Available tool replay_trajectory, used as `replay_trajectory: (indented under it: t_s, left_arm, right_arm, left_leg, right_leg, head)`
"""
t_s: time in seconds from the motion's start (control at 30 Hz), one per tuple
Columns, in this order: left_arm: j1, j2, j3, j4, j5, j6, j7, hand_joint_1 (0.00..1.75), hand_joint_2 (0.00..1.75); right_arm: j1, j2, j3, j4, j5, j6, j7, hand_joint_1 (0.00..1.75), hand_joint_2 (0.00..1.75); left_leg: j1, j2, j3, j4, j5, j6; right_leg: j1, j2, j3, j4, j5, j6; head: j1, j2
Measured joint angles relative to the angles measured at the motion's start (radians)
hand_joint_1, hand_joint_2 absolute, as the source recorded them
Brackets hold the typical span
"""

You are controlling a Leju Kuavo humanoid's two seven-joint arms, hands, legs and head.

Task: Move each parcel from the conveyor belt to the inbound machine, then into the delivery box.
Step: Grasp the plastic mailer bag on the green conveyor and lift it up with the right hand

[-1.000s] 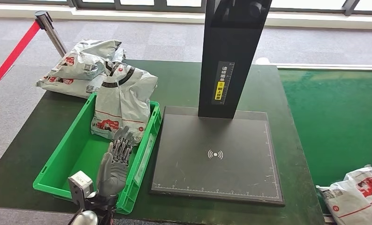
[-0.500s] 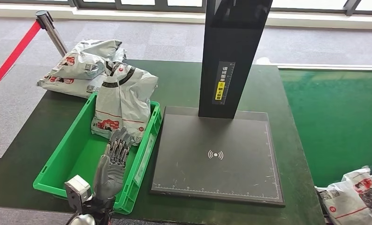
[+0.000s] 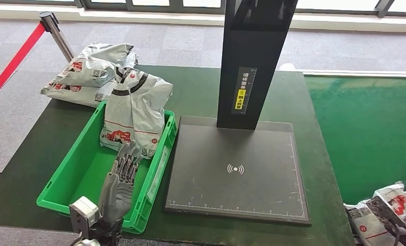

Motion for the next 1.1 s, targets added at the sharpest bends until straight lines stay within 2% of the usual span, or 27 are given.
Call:
replay_trajectory:
  t_s: [0.4, 0.43, 0.53, 0.57, 0.77, 0.93, 1.1]
  left_arm:
    - [-0.004, 0.000, 0.000, -0.005, -0.002, 0.000, 0.008, 0.00, 0.00]
    - [-0.005, 0.000, 0.000, -0.005, -0.002, -0.001, 0.010, 0.00, 0.00]
    - [-0.011, 0.000, 0.000, -0.005, -0.002, -0.007, 0.014, 0.00, 0.00]
    - [-0.012, 0.001, 0.000, -0.004, -0.002, -0.010, 0.014, 0.00, 0.00]
    - [-0.027, 0.003, 0.000, 0.015, 0.004, -0.031, 0.014, 0.00, 0.00]
    - [-0.033, 0.003, 0.000, 0.019, 0.005, -0.033, 0.014, 0.00, 0.00]
    - [-0.064, 0.003, 0.000, 0.042, 0.006, -0.041, 0.027, 0.00, 0.00]
  right_arm:
    - [-0.042, -0.025, 0.050, 0.071, -0.001, 0.003, 0.028, 0.02, 1.75]
    - [-0.043, -0.028, 0.054, 0.077, -0.002, 0.007, 0.031, 0.37, 1.75]
    - [-0.041, -0.038, 0.065, 0.096, -0.005, 0.038, 0.040, 1.66, 1.75]
    - [-0.037, -0.041, 0.066, 0.102, -0.007, 0.052, 0.040, 1.75, 1.75]
    - [0.025, -0.047, 0.066, 0.101, 0.006, 0.179, -0.001, 1.75, 1.75]
    - [0.037, -0.046, 0.066, 0.091, 0.011, 0.198, -0.010, 1.75, 1.75]
    - [0.111, -0.037, 0.066, -0.007, 0.048, 0.301, -0.076, 1.75, 1.75]
  left_leg:
    - [0.000, 0.000, 0.000, 0.000, 0.000, 0.000]
    - [0.000, 0.000, 0.000, 0.000, 0.000, 0.000]
    - [0.000, 0.000, 0.000, 0.000, 0.000, 0.000]
    - [0.000, 0.000, 0.000, 0.000, 0.000, 0.000]
    - [0.000, -0.002, 0.000, 0.000, 0.000, 0.000]
    - [0.000, -0.002, 0.000, 0.000, 0.000, 0.000]
    - [0.001, -0.001, 0.001, 0.000, 0.000, 0.000]
  right_leg:
    - [0.000, 0.000, 0.000, 0.000, 0.000, 0.000]
    - [0.000, 0.000, 0.000, 0.000, 0.000, 0.000]
    - [0.000, 0.000, -0.001, 0.000, 0.000, 0.000]
    - [0.000, 0.000, -0.001, 0.000, 0.000, 0.000]
    - [0.000, -0.002, -0.001, 0.000, 0.000, 0.000]
    - [0.000, -0.002, 0.000, 0.000, 0.000, 0.000]
    - [0.001, 0.000, 0.000, 0.000, 0.000, 0.000]
  head:
    - [0.000, 0.000]
    - [0.000, 0.000]
    - [0.000, 0.000]
    - [0.000, 0.000]
    - [0.000, 0.000]
    - [0.000, 0.000]
    - [0.000, 0.000]
